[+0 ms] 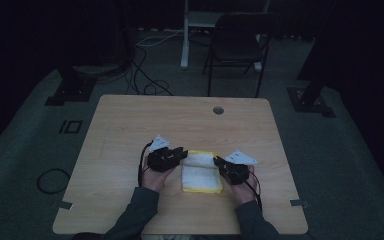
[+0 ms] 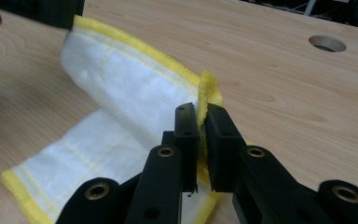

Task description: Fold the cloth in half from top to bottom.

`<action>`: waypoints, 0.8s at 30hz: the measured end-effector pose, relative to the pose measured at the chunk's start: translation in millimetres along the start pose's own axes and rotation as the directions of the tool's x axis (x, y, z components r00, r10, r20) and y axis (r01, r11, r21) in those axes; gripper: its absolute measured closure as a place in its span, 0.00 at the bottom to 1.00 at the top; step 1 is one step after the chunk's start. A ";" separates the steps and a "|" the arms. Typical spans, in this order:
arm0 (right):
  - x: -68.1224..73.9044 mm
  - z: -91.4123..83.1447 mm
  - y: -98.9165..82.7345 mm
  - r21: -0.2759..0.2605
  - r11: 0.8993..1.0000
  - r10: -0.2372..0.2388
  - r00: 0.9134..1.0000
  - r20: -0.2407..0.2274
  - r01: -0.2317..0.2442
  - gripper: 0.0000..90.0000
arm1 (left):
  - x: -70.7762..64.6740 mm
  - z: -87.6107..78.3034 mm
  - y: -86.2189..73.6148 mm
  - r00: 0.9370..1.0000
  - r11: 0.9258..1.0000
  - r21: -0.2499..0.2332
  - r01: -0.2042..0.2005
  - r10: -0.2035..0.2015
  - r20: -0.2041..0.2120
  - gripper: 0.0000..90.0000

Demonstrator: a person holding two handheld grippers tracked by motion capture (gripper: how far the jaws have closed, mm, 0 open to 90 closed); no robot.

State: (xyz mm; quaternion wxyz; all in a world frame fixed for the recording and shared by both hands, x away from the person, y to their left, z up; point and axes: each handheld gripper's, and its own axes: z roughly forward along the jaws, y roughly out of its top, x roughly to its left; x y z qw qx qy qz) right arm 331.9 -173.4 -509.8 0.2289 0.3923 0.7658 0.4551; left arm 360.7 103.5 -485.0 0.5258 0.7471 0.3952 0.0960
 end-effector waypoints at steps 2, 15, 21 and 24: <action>1.1 -0.6 -1.5 0.004 1.000 0.003 1.000 -0.001 -0.003 0.94 | -0.4 -0.8 1.7 1.000 1.000 -0.008 0.003 -0.003 0.002 0.76; 4.3 -3.7 -5.8 0.008 1.000 -0.011 1.000 0.000 0.011 0.94 | -5.1 7.8 -0.8 1.000 1.000 0.022 -0.005 0.005 0.011 0.73; 3.5 -7.1 -7.5 0.006 1.000 -0.009 1.000 0.003 0.009 0.93 | -9.7 6.2 -5.9 1.000 0.999 0.038 -0.012 0.012 0.022 0.72; 4.4 -8.7 -8.4 0.007 1.000 -0.007 1.000 0.001 0.007 0.93 | -10.6 5.3 -8.8 1.000 0.999 0.048 -0.018 0.016 0.025 0.72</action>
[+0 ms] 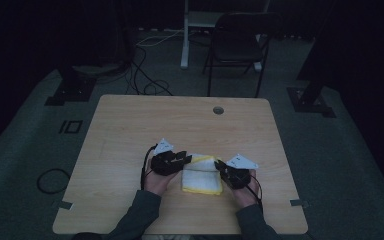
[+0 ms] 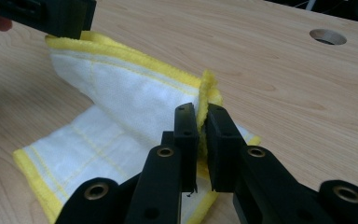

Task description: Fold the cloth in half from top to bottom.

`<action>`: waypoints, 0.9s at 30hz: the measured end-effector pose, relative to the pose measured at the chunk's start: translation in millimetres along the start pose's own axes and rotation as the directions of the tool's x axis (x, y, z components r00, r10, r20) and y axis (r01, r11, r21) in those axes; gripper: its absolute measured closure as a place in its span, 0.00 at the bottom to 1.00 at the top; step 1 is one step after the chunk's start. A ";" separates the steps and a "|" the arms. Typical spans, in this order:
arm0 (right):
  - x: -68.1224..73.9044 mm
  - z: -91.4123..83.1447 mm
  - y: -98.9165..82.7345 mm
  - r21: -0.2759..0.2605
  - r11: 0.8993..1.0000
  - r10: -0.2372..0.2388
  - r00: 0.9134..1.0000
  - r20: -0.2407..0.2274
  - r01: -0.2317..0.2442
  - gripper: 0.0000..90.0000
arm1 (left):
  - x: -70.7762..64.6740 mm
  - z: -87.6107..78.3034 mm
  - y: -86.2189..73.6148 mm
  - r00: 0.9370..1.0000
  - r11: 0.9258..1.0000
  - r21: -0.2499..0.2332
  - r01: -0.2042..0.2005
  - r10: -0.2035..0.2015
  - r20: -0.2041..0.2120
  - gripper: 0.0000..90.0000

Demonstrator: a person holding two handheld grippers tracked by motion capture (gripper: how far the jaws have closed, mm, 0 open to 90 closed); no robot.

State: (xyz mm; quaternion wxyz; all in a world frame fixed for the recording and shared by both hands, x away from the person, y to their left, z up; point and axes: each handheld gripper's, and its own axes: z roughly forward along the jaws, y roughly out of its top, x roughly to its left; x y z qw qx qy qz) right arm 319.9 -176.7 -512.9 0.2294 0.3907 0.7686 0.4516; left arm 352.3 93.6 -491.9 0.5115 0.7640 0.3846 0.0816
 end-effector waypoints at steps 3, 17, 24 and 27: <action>1.2 -1.2 -1.3 0.002 1.000 -0.003 1.000 -0.002 0.003 0.93 | 0.6 -1.1 -2.8 1.000 1.000 0.007 0.001 -0.001 0.000 0.73; 1.7 -7.2 -9.2 0.027 1.000 -0.015 1.000 -0.024 0.016 0.85 | 0.1 -2.6 -15.1 1.000 0.999 0.036 0.001 -0.001 0.012 0.79; 0.2 -15.8 -8.2 0.001 1.000 -0.009 0.999 -0.033 0.009 0.78 | -1.7 -4.9 -17.3 1.000 0.999 0.039 -0.004 0.004 0.015 0.79; -0.9 -20.5 -6.9 -0.013 1.000 -0.004 0.999 -0.036 0.003 0.77 | -2.8 -6.1 -21.2 1.000 0.999 0.048 -0.005 0.004 0.019 0.79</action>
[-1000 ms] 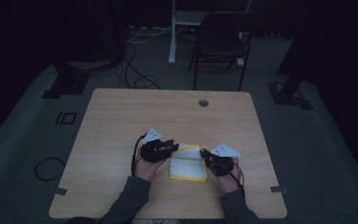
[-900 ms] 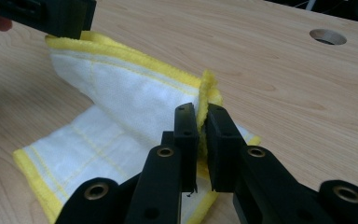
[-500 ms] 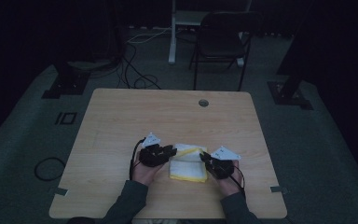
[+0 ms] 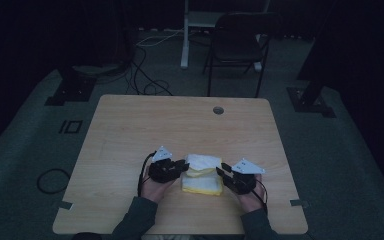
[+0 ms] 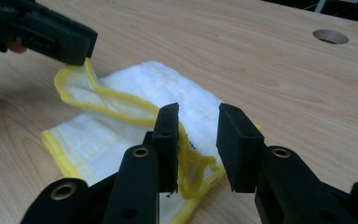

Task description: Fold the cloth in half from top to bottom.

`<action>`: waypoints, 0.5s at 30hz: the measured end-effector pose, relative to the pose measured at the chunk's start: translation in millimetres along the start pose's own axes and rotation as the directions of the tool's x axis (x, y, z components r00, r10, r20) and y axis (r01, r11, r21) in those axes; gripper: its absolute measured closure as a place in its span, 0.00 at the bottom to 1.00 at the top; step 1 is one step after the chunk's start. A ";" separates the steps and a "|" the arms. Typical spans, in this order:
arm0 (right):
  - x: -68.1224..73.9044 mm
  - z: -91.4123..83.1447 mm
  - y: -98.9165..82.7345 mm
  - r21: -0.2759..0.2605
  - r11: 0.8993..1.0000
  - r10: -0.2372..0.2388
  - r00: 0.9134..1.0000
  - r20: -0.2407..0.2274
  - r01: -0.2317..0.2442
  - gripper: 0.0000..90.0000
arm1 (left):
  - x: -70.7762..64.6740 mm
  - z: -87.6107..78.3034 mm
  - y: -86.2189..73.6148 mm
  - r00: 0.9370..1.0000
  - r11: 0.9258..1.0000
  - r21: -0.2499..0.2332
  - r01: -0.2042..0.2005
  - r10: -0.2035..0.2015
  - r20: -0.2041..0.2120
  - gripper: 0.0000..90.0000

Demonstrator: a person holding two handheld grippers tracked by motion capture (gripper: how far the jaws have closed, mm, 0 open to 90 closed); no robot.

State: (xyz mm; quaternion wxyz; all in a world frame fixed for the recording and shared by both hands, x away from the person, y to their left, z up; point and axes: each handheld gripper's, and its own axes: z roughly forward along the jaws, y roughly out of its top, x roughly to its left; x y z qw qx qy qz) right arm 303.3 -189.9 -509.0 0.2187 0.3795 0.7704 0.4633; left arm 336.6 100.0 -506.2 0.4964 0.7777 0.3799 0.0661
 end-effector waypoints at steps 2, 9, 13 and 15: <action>0.0 -2.0 0.5 -0.008 1.000 0.001 1.000 0.000 -0.001 0.76 | -1.2 -0.7 -2.9 1.000 1.000 0.005 -0.002 0.002 0.003 0.79; -2.3 -4.9 0.8 -0.017 1.000 0.006 1.000 0.005 -0.006 0.76 | -3.4 -4.7 -12.0 1.000 1.000 0.025 -0.004 0.004 0.008 0.77; -3.6 -4.9 0.5 -0.018 1.000 0.010 1.000 0.008 -0.010 0.76 | -1.7 -9.2 -13.5 1.000 1.000 0.011 0.005 -0.005 0.007 0.75; -3.8 -4.4 0.1 -0.016 1.000 0.010 1.000 0.008 -0.010 0.76 | -1.4 -9.3 -13.5 1.000 1.000 0.008 0.009 -0.010 0.006 0.75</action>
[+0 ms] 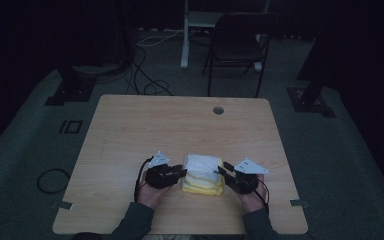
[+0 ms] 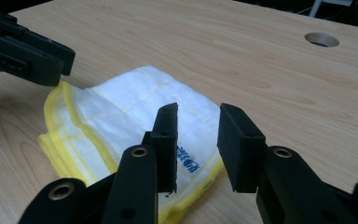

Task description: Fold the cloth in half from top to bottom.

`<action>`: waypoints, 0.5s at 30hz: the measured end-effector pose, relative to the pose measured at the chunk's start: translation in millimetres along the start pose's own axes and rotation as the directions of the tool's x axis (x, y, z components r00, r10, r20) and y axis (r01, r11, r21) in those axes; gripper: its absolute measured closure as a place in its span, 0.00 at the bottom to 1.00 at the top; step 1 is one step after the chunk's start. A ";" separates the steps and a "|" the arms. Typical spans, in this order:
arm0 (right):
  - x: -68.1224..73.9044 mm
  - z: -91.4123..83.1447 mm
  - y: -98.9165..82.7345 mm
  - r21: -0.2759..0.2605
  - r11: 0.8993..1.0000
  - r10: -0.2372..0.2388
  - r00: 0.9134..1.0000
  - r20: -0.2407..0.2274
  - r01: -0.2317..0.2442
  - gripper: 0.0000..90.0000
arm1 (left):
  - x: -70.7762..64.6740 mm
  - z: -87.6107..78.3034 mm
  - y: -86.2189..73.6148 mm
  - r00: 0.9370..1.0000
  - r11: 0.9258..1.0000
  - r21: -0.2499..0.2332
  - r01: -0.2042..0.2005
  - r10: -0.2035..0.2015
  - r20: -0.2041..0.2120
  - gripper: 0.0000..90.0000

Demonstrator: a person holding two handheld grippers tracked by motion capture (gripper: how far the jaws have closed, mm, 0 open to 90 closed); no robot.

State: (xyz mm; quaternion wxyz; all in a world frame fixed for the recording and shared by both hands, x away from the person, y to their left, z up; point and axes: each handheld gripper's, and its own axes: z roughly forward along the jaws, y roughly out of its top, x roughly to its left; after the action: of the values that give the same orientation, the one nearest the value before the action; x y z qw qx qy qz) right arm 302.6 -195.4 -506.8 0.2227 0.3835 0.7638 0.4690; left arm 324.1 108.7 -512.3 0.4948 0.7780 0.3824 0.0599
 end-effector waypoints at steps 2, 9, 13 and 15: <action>-0.1 0.9 -0.8 0.005 1.000 0.001 1.000 0.001 -0.001 0.76 | -0.4 2.2 0.0 1.000 1.000 -0.003 0.009 -0.009 0.005 0.74; -1.2 2.3 -2.2 0.008 1.000 0.005 1.000 0.007 -0.005 0.76 | -2.8 7.1 9.7 1.000 1.000 -0.031 0.004 -0.004 -0.002 0.73; -2.0 2.4 -2.6 0.009 1.000 0.005 1.000 0.009 -0.005 0.76 | -4.2 14.0 10.8 1.000 1.000 -0.008 -0.011 0.010 -0.005 0.73; -2.5 2.1 -2.7 0.008 1.000 0.006 1.000 0.010 -0.006 0.76 | -5.8 18.5 5.2 1.000 0.999 0.024 -0.026 0.026 -0.009 0.73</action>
State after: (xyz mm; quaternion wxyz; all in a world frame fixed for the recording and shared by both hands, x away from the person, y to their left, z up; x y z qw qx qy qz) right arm 304.6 -197.0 -510.3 0.2235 0.3890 0.7635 0.4646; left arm 331.5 90.4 -515.7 0.4827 0.7886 0.3752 0.0656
